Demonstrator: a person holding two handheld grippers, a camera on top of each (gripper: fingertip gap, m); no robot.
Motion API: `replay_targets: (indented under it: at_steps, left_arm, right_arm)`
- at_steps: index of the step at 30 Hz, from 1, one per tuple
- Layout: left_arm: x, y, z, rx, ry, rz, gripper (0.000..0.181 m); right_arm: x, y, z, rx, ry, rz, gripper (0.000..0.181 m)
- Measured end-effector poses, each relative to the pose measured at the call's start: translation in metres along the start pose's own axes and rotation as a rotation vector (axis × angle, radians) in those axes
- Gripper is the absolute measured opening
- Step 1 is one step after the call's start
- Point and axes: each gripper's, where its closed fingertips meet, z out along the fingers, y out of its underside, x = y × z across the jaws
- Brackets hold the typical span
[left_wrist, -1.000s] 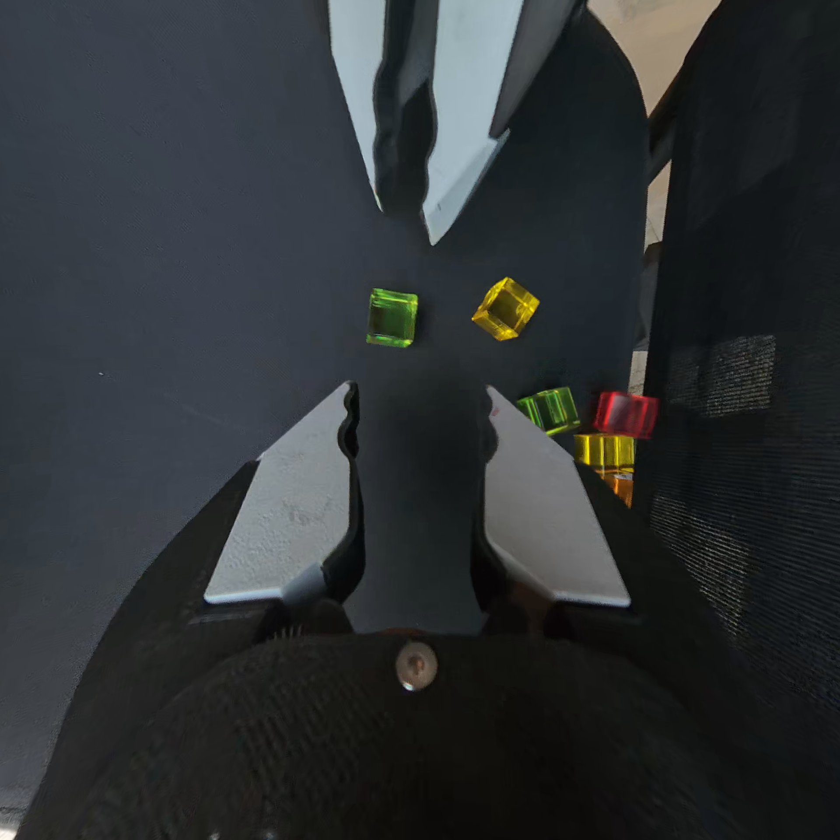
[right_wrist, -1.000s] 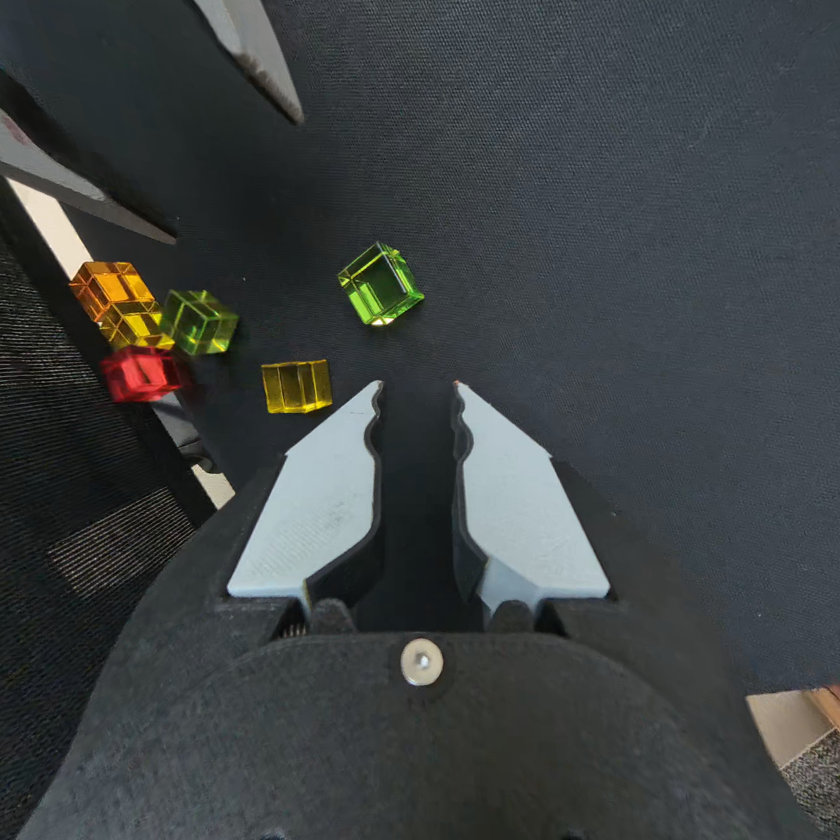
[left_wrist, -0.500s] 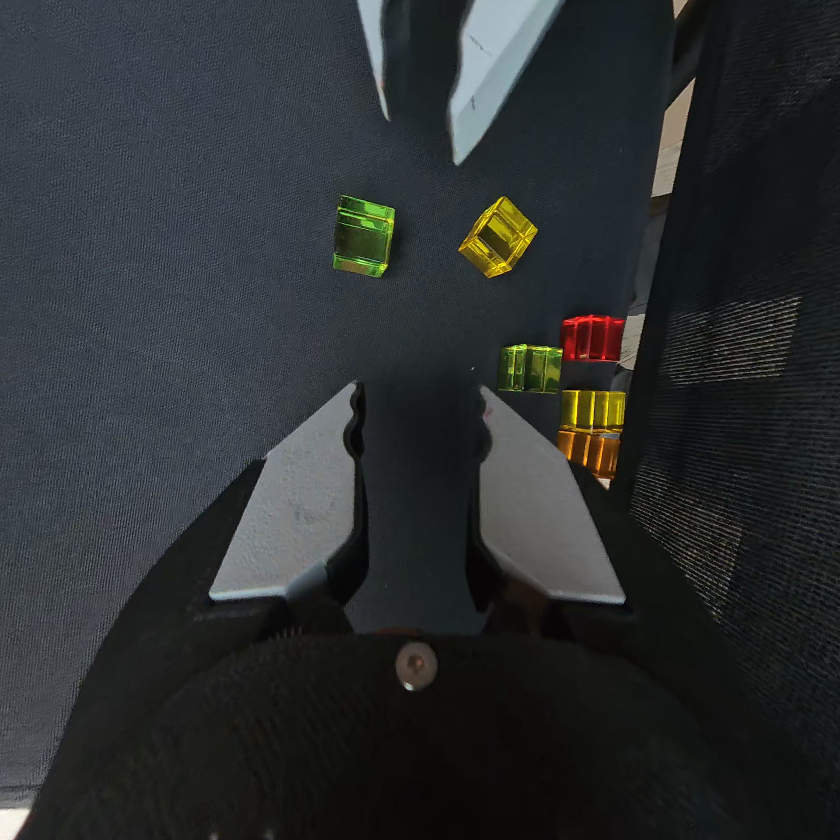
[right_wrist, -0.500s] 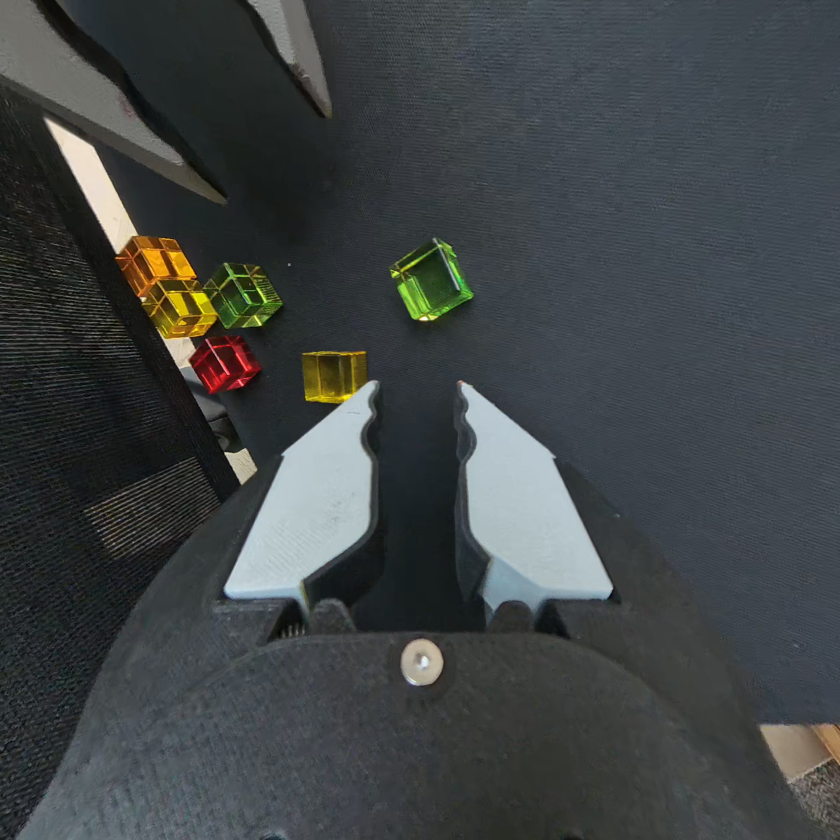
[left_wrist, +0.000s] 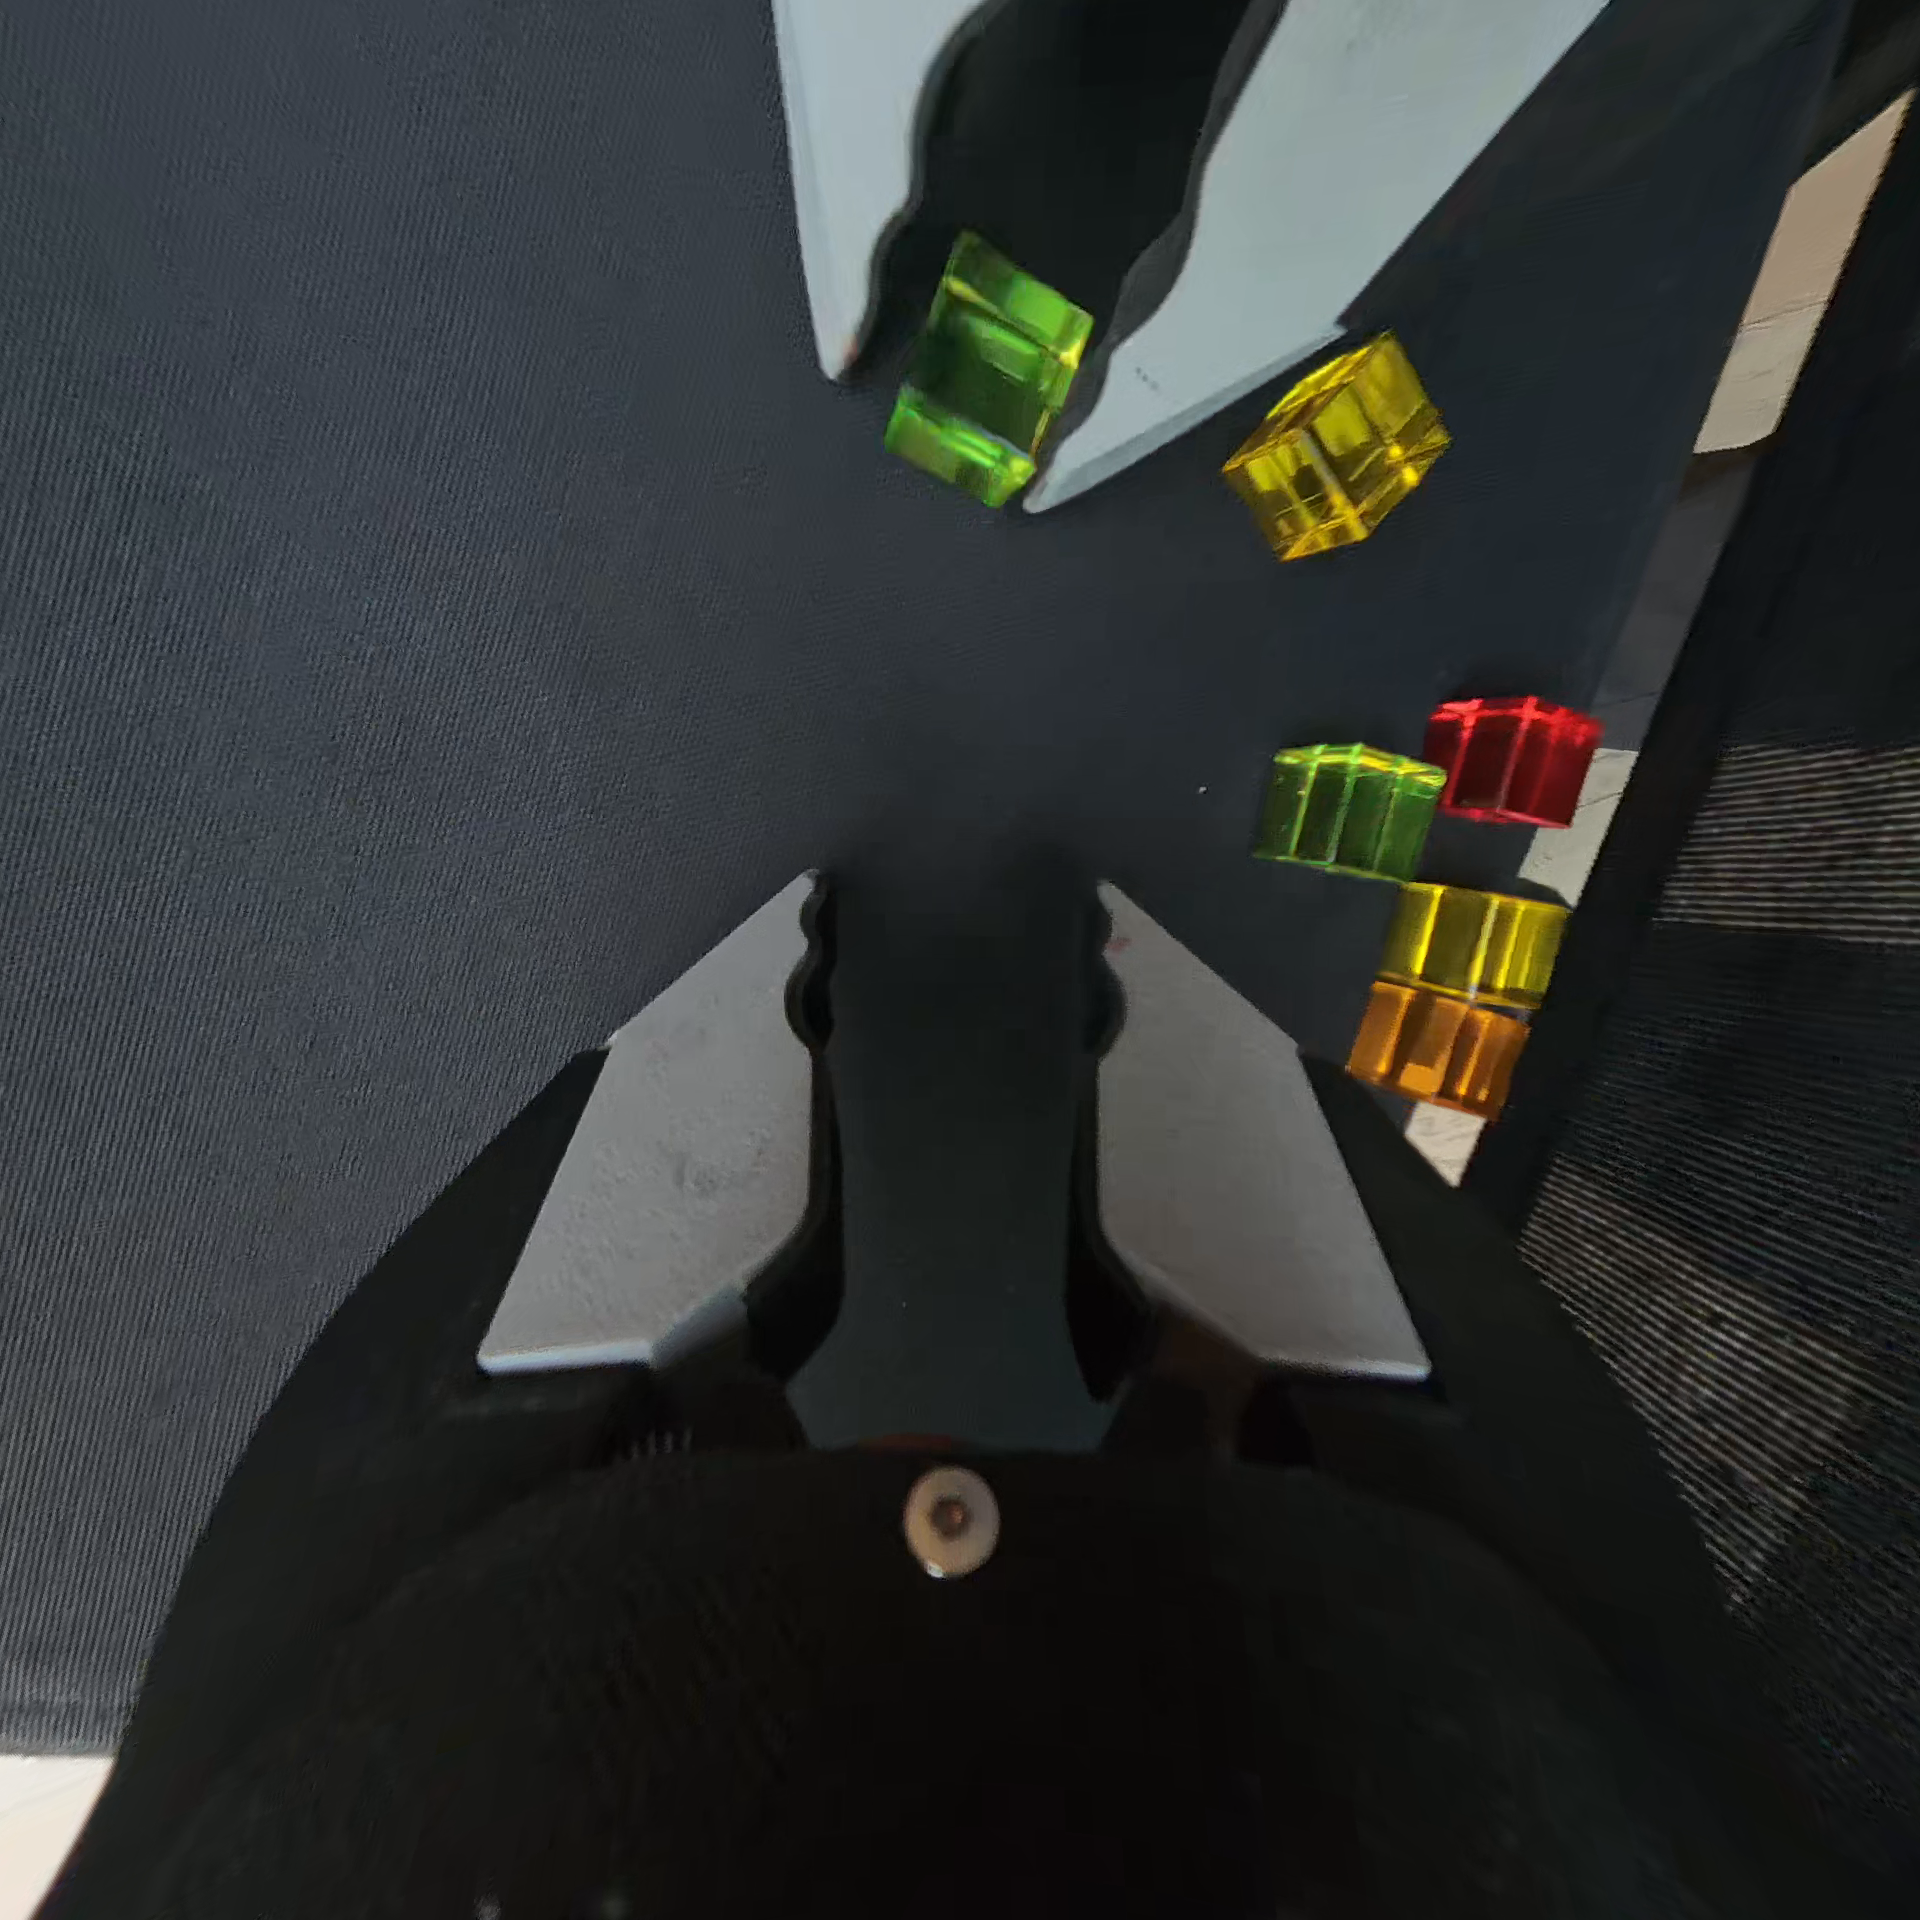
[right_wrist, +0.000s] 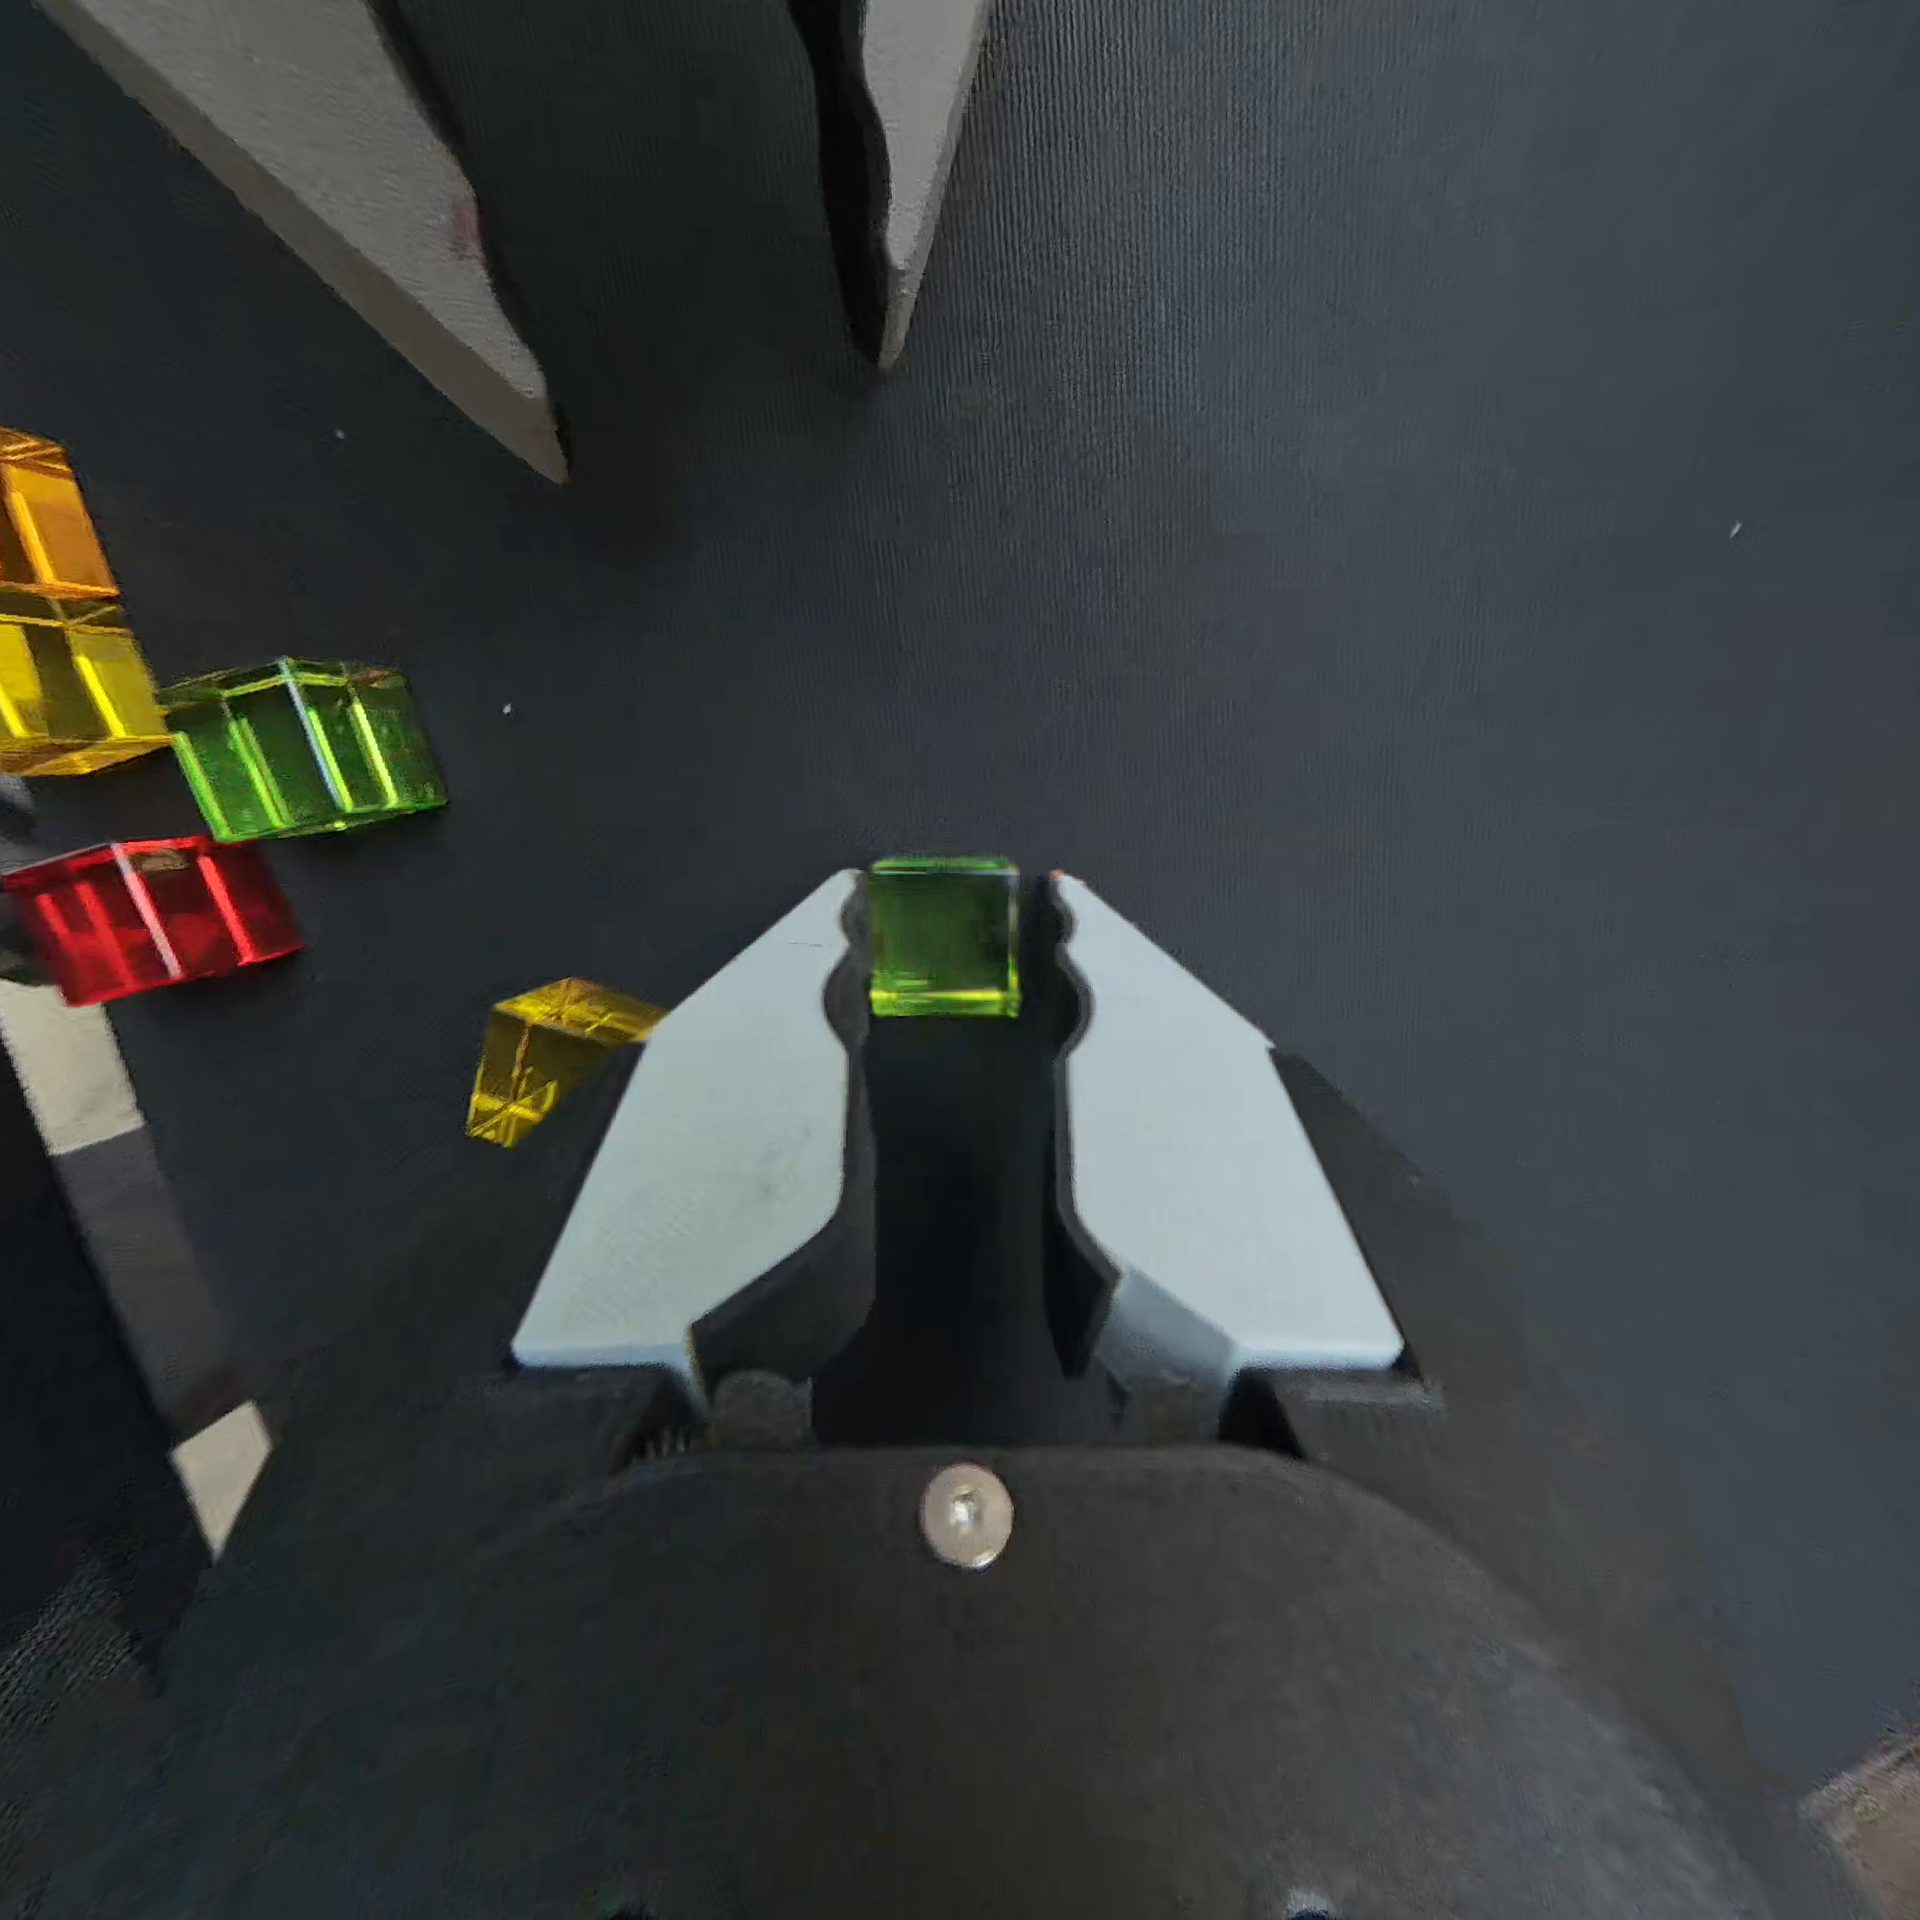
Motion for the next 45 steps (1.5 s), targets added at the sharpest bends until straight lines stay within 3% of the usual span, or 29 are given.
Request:
replay_targets:
  at_steps: [4,9,13,15,19,22,25,30,34,36,40,42,45]
  left_arm:
    - [-0.006,0.007,0.0,-0.001,-0.016,-0.037,0.044]
    - [-0.012,0.008,0.0,0.013,-0.032,-0.056,0.039]
    - [-0.012,0.006,-0.001,0.019,-0.038,-0.05,0.043]
    - [-0.012,0.005,-0.001,0.017,-0.039,-0.049,0.045]
    - [-0.014,0.003,-0.001,0.027,-0.042,-0.062,0.047]
    - [-0.015,0.003,-0.001,0.043,-0.032,-0.096,0.046]
    - [-0.016,0.003,0.0,0.05,-0.045,-0.091,0.044]
    - [-0.015,0.003,0.001,0.041,-0.046,-0.082,0.046]
    - [-0.016,0.003,0.001,0.047,-0.052,-0.075,0.044]
    - [-0.016,0.003,0.001,0.041,-0.05,-0.078,0.044]
    - [-0.01,-0.003,-0.01,0.029,-0.032,-0.066,0.043]
    - [-0.005,-0.02,-0.033,0.045,-0.032,-0.046,0.037]
    - [0.019,-0.053,-0.091,0.082,-0.004,0.008,0.038]
  right_arm:
    - [0.015,-0.012,0.001,0.009,0.046,-0.017,0.025]
    - [0.075,-0.024,0.003,0.024,0.145,0.004,0.025]
    - [0.095,-0.03,0.008,0.027,0.068,0.024,0.027]
    - [0.098,-0.026,0.003,0.004,0.074,0.054,0.045]
    - [0.076,-0.014,-0.028,0.099,0.033,0.238,0.043]
    - [0.034,-0.006,-0.045,0.157,-0.1,0.374,0.045]
    - [-0.013,0.007,-0.043,0.097,-0.172,0.299,0.045]
    - [-0.064,0.016,-0.029,0.002,-0.255,0.13,0.05]
    - [-0.07,0.024,-0.014,-0.055,-0.226,0.102,0.045]
    - [-0.066,0.024,-0.01,-0.056,-0.193,0.063,0.029]
    - [-0.054,0.015,-0.021,-0.026,-0.158,0.06,0.026]
    - [-0.037,0.001,-0.037,0.053,-0.143,0.125,0.026]
    - [0.002,-0.016,-0.057,0.136,-0.105,0.213,0.026]
